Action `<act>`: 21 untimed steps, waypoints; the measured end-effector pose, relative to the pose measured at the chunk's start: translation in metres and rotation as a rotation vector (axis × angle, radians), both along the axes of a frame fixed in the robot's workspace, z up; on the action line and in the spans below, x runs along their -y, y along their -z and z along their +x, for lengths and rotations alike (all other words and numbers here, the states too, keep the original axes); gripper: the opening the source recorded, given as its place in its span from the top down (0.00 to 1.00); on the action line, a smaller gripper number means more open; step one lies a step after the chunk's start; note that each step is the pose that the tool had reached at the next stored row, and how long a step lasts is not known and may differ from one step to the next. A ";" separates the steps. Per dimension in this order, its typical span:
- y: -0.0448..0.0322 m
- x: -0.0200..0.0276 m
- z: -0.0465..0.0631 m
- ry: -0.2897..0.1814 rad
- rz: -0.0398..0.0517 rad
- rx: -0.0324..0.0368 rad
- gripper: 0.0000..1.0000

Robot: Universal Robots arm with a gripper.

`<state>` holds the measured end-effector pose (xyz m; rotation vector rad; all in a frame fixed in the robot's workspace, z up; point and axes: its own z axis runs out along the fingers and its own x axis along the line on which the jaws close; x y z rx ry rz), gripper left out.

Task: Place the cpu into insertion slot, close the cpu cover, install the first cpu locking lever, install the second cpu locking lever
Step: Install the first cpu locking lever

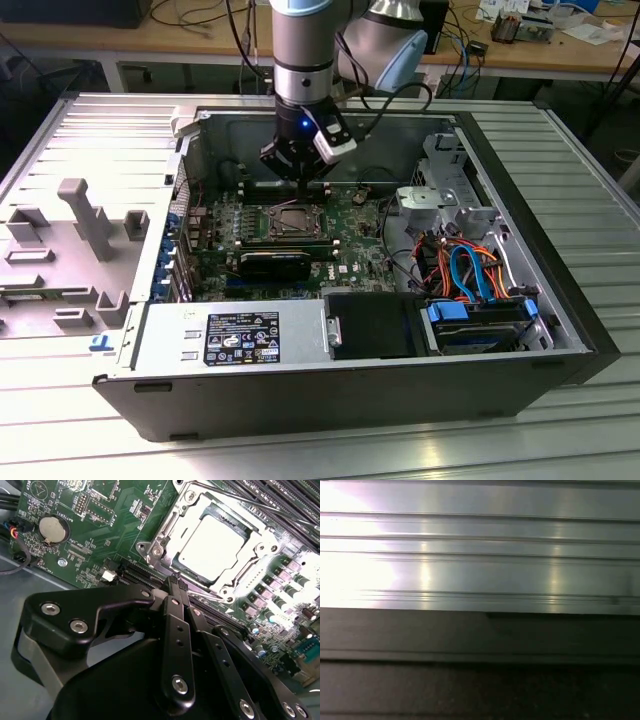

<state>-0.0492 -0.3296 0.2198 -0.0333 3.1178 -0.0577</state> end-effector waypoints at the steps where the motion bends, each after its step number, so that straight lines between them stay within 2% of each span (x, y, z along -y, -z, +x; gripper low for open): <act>1: 0.0010 0.0000 0.000 0.001 -0.0001 0.0000 0.89; 15: 0.0128 0.0000 0.004 0.008 0.0001 0.0001 0.89; 21: 0.0132 0.0000 0.004 0.008 0.0001 0.0000 0.89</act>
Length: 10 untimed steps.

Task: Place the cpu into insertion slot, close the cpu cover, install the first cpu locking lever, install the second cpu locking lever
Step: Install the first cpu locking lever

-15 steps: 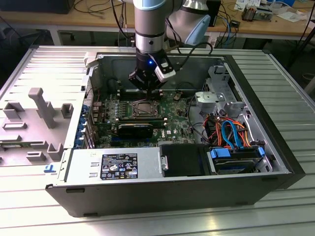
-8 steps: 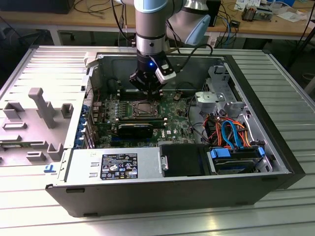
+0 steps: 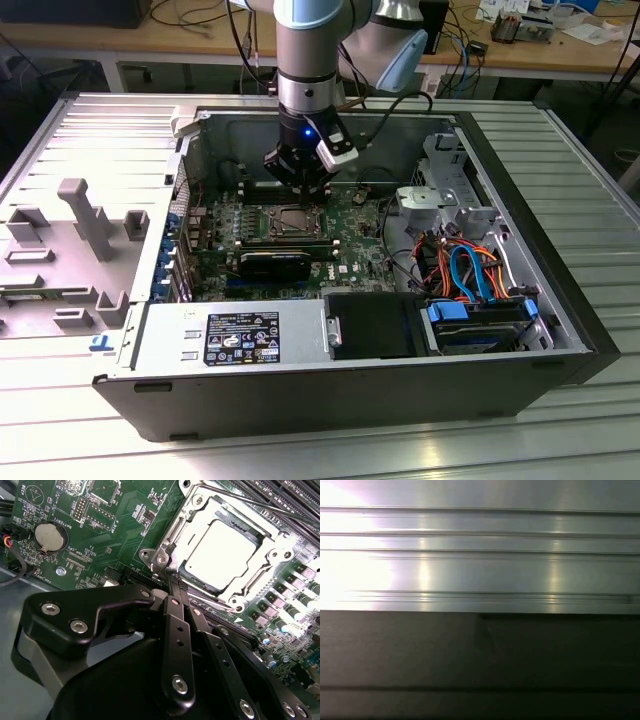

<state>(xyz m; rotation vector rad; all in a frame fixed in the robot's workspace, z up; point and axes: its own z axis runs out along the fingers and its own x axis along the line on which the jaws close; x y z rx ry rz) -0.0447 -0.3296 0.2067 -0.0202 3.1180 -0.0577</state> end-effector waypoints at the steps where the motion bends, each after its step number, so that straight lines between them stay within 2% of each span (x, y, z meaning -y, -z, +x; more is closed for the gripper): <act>1: 0.0000 0.0000 0.000 0.000 0.0000 0.0000 0.89; 10: -0.0004 0.0000 0.000 0.001 0.0000 0.0000 0.89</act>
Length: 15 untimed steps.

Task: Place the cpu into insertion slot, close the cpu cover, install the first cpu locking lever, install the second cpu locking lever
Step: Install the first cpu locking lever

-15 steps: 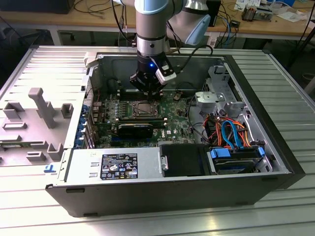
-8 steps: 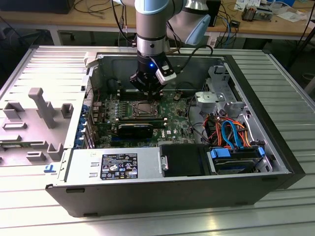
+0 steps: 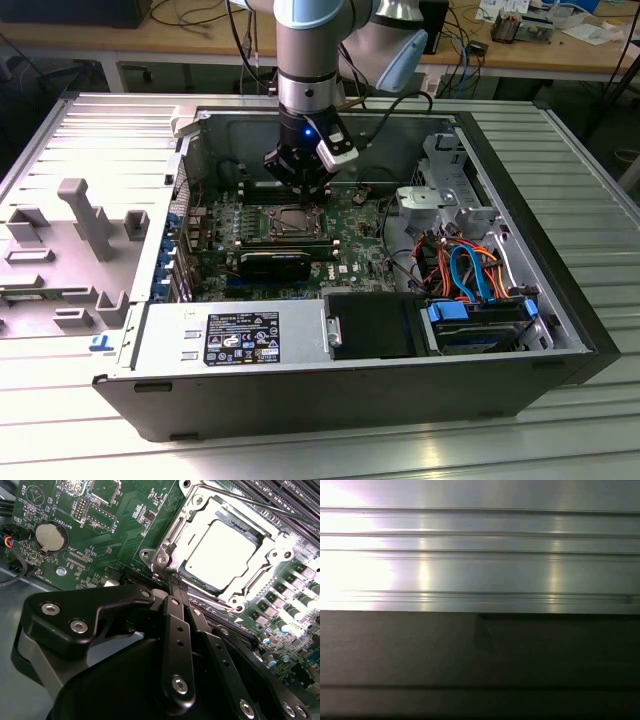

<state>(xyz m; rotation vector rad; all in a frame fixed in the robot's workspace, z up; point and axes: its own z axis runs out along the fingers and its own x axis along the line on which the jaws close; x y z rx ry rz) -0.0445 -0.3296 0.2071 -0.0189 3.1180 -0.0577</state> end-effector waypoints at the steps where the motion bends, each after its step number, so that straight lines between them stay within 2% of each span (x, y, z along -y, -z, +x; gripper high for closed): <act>1: 0.0000 0.0000 0.000 0.000 -0.0002 -0.0001 0.89; 9: 0.0003 0.0002 0.000 0.000 -0.0020 -0.0002 0.89; 15: 0.0012 0.0008 0.001 0.000 -0.0023 -0.0031 0.89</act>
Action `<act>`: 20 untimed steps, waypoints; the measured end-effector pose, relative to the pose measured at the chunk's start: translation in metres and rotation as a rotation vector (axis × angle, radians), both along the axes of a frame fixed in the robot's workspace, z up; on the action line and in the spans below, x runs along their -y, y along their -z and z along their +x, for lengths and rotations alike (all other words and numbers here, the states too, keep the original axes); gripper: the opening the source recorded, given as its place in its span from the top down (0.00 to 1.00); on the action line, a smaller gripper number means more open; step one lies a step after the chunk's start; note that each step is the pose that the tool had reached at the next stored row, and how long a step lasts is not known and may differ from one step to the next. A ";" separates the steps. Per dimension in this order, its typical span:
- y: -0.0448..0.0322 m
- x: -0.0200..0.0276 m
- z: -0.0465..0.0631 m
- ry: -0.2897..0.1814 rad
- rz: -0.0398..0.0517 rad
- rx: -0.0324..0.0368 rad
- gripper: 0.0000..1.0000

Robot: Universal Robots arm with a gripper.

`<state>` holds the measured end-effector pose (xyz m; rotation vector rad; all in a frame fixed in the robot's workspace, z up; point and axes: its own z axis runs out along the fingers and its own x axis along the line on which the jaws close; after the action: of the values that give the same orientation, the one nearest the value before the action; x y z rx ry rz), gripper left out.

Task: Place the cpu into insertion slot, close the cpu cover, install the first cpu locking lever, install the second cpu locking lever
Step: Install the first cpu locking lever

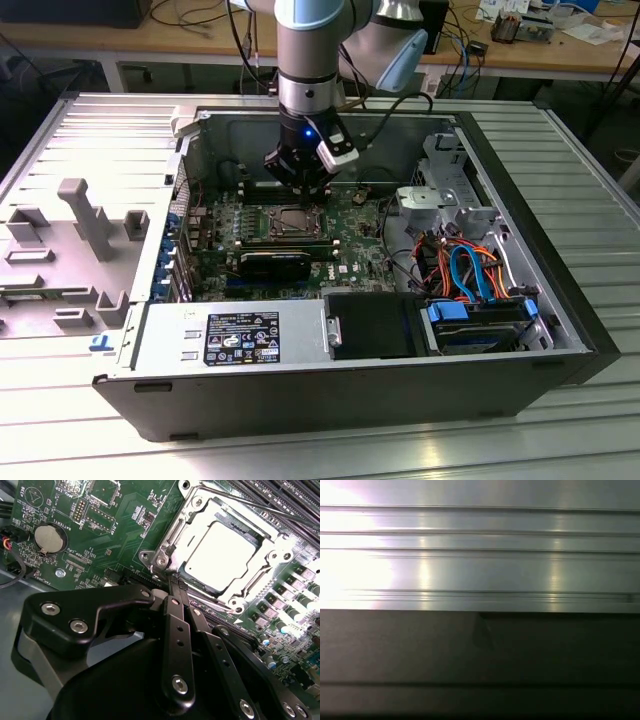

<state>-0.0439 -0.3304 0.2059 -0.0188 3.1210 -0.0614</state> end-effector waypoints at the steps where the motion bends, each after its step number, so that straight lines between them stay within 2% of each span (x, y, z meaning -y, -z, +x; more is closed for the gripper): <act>1: 0.0002 0.0000 0.000 0.000 0.0000 -0.0001 0.89; 13: 0.0034 0.0003 0.001 0.000 0.0008 -0.0007 0.89; 20: 0.0026 0.0004 0.002 0.000 0.0011 -0.0007 0.89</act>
<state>-0.0424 -0.3308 0.2033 -0.0191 3.1217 -0.0597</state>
